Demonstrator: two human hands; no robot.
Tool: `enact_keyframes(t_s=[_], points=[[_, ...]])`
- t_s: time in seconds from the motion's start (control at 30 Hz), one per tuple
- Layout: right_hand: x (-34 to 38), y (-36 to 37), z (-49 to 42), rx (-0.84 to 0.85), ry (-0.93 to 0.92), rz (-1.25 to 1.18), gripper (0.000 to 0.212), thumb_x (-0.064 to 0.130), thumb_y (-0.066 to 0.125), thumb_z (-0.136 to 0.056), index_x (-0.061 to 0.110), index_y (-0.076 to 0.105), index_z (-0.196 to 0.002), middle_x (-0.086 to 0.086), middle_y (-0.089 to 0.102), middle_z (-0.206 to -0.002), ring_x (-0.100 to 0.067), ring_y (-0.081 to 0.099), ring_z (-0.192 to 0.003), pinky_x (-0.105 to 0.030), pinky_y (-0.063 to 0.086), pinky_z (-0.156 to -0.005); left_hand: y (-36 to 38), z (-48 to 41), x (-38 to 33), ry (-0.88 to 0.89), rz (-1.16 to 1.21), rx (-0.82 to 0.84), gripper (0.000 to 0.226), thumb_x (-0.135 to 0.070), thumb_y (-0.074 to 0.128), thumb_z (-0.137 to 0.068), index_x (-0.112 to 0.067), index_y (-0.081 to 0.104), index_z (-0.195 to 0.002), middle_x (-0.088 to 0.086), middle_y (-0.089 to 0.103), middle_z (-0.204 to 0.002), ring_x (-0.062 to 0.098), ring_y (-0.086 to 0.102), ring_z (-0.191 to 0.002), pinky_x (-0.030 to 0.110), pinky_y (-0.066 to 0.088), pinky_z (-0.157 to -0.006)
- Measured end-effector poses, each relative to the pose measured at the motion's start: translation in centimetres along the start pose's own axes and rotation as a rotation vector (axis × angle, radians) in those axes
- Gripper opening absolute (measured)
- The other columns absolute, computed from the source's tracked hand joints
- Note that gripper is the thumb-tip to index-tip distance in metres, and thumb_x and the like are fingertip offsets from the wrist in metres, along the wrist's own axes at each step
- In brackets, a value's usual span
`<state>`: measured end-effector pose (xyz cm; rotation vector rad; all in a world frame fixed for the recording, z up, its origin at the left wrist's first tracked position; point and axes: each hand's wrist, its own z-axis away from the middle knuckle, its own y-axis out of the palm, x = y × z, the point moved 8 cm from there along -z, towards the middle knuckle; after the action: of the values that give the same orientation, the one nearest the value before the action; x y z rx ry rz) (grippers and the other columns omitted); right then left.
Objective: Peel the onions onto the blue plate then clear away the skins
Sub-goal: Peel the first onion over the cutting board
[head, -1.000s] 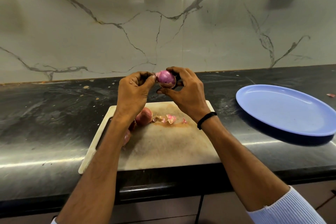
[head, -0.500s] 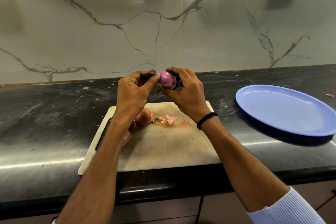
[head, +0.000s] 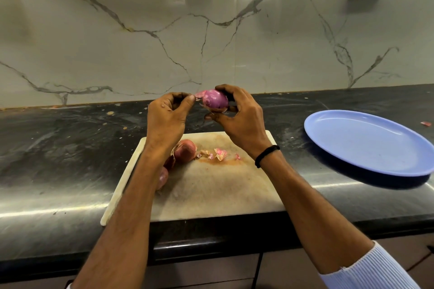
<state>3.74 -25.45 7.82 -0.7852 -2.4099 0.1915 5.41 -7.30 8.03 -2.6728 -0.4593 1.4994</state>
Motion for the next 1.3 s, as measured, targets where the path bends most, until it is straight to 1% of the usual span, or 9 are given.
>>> enact_keyframes(t_s=[0.17,0.3,0.4,0.5,0.73,0.9,1.07,1.13,1.3], points=[[-0.2,-0.2,-0.2,-0.018,0.023,-0.046,0.065,0.015,0.088,-0.071,0.002,0.056,-0.126,-0.013,0.06,-0.125,-0.019,0.057,-0.11,-0.013,0.051,-0.09,-1.0,-0.2,1.1,-0.093,-0.027,-0.056,0.012,-0.026,0.068,-0.092,-0.021,0.071,-0.103,-0.006,0.073,-0.092,0.008,0.07,-0.089,0.035,0.058,-0.09],[-0.1,-0.4,-0.2,-0.024,0.011,-0.038,0.063,0.015,0.088,-0.072,0.003,0.055,-0.124,-0.012,0.06,-0.123,-0.02,0.058,-0.11,-0.024,0.056,-0.089,-0.7,0.1,0.0,-0.065,0.045,-0.027,0.023,-0.022,0.074,-0.088,-0.021,0.069,-0.11,-0.007,0.073,-0.102,0.0,0.069,-0.095,0.022,0.056,-0.089],[-0.1,-0.1,-0.1,-0.017,-0.01,-0.002,0.061,0.015,0.088,-0.073,0.002,0.056,-0.123,-0.013,0.061,-0.121,-0.022,0.058,-0.11,-0.03,0.056,-0.09,0.2,0.6,-1.5,-0.023,0.182,0.039,0.027,-0.036,0.075,-0.082,-0.023,0.071,-0.105,-0.009,0.074,-0.099,0.002,0.07,-0.095,0.021,0.055,-0.087],[-0.1,0.1,0.0,-0.006,-0.029,0.026,0.06,0.016,0.088,-0.073,0.001,0.057,-0.122,-0.015,0.061,-0.121,-0.023,0.057,-0.109,-0.031,0.055,-0.089,0.9,0.9,-2.1,0.03,0.115,0.094,0.035,-0.038,0.073,-0.078,-0.018,0.072,-0.107,-0.01,0.073,-0.097,-0.001,0.069,-0.092,0.014,0.053,-0.082],[0.1,0.1,0.1,-0.006,-0.036,0.0,0.06,0.018,0.088,-0.073,0.002,0.056,-0.121,-0.013,0.06,-0.12,-0.019,0.056,-0.11,-0.028,0.055,-0.089,0.7,0.4,-1.3,0.024,0.055,0.073,0.019,-0.023,0.072,-0.087,-0.02,0.072,-0.106,-0.013,0.071,-0.093,-0.008,0.067,-0.087,0.009,0.051,-0.079],[0.3,-0.2,0.0,-0.024,-0.023,-0.011,0.06,0.017,0.089,-0.072,0.002,0.056,-0.12,-0.012,0.061,-0.12,-0.019,0.057,-0.11,-0.028,0.055,-0.089,-0.4,0.1,-0.3,-0.027,0.0,-0.012,0.01,-0.029,0.073,-0.088,-0.024,0.073,-0.096,-0.013,0.072,-0.087,-0.004,0.068,-0.081,0.014,0.054,-0.077],[0.4,-0.5,0.0,-0.039,-0.024,-0.03,0.06,0.012,0.089,-0.071,0.002,0.056,-0.12,-0.011,0.061,-0.12,-0.024,0.059,-0.109,-0.034,0.058,-0.087,-1.5,-0.4,1.8,-0.121,-0.164,-0.053,0.02,-0.028,0.078,-0.084,-0.021,0.075,-0.103,-0.008,0.075,-0.093,0.004,0.069,-0.088,0.032,0.058,-0.087],[0.3,-0.5,-0.1,-0.038,-0.022,-0.028,0.06,0.011,0.089,-0.07,0.003,0.056,-0.12,-0.01,0.06,-0.12,-0.024,0.059,-0.109,-0.031,0.057,-0.087,-1.5,-0.4,1.9,-0.114,-0.213,-0.025,0.021,-0.019,0.076,-0.085,-0.022,0.074,-0.105,-0.006,0.074,-0.099,0.004,0.069,-0.092,0.035,0.057,-0.091],[-0.1,-0.3,0.0,-0.038,-0.014,-0.029,0.06,0.009,0.089,-0.071,0.003,0.056,-0.121,-0.01,0.059,-0.12,-0.018,0.057,-0.107,-0.011,0.051,-0.085,-0.7,0.0,0.8,-0.064,-0.176,0.031,0.017,-0.023,0.077,-0.084,-0.023,0.077,-0.101,-0.01,0.074,-0.094,-0.004,0.067,-0.086,0.021,0.056,-0.086]])
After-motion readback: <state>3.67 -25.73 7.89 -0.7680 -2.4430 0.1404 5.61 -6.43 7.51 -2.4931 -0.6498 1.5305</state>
